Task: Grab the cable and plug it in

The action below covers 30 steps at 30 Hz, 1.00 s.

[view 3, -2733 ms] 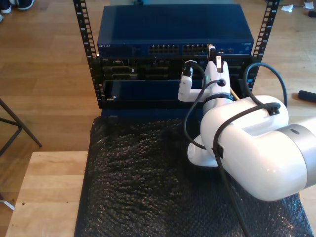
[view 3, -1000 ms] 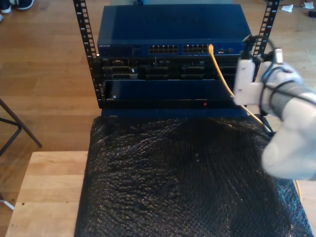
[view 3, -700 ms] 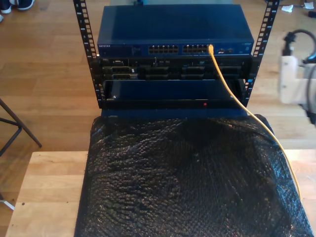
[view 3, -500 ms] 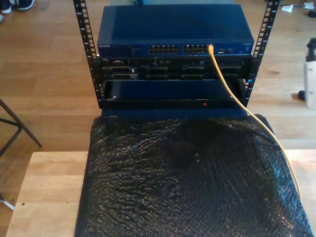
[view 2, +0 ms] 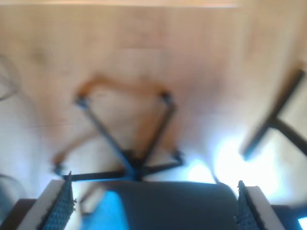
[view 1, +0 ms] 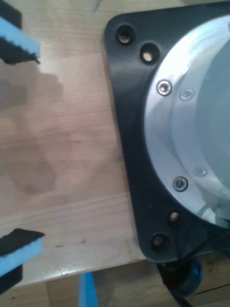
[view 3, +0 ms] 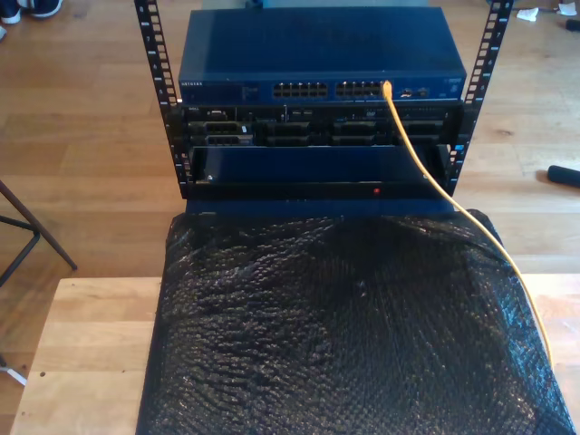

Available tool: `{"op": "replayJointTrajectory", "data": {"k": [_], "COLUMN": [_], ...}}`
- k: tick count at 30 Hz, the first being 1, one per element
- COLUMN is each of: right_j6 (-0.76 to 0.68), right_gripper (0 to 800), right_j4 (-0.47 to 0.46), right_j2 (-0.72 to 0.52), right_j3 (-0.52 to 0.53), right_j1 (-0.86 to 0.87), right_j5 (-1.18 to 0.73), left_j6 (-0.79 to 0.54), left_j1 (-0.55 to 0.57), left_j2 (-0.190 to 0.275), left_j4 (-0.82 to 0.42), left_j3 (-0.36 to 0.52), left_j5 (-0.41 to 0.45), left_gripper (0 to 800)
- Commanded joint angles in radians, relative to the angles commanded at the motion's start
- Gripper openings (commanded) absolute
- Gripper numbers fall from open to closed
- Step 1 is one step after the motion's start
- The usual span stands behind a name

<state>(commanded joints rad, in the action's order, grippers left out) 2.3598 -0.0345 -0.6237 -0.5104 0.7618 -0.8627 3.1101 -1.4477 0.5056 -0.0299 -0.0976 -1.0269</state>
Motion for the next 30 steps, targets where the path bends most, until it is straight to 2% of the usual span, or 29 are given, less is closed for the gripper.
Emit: {"op": "replayJointTrajectory", "data": {"k": [5,10,19,25,30], "right_j6": [0.170,0.290,0.519,0.609,0.698], "right_gripper": [799,798,799,799,799], "right_j4": [0.000,-0.005,-0.005,-0.008,-0.008], "right_j2": [-0.023,-0.052,-0.184,-0.253,-0.250], "right_j3": [0.000,0.017,0.204,0.348,0.416], "right_j1": [0.132,0.272,0.516,0.597,0.611], "right_j5": [-0.163,-0.245,-0.261,-0.241,-0.184], "left_j6": [0.000,0.000,0.000,0.000,0.000], "left_j1": [0.000,0.000,0.000,0.000,0.000], "left_j2": [0.000,0.000,0.000,0.000,0.000], "left_j4": [0.000,0.000,0.000,0.000,0.000], "left_j3": [0.000,0.000,0.000,0.000,0.000], "left_j5": [0.000,0.000,0.000,0.000,0.000], "left_gripper": [800,800,800,800,800]}}
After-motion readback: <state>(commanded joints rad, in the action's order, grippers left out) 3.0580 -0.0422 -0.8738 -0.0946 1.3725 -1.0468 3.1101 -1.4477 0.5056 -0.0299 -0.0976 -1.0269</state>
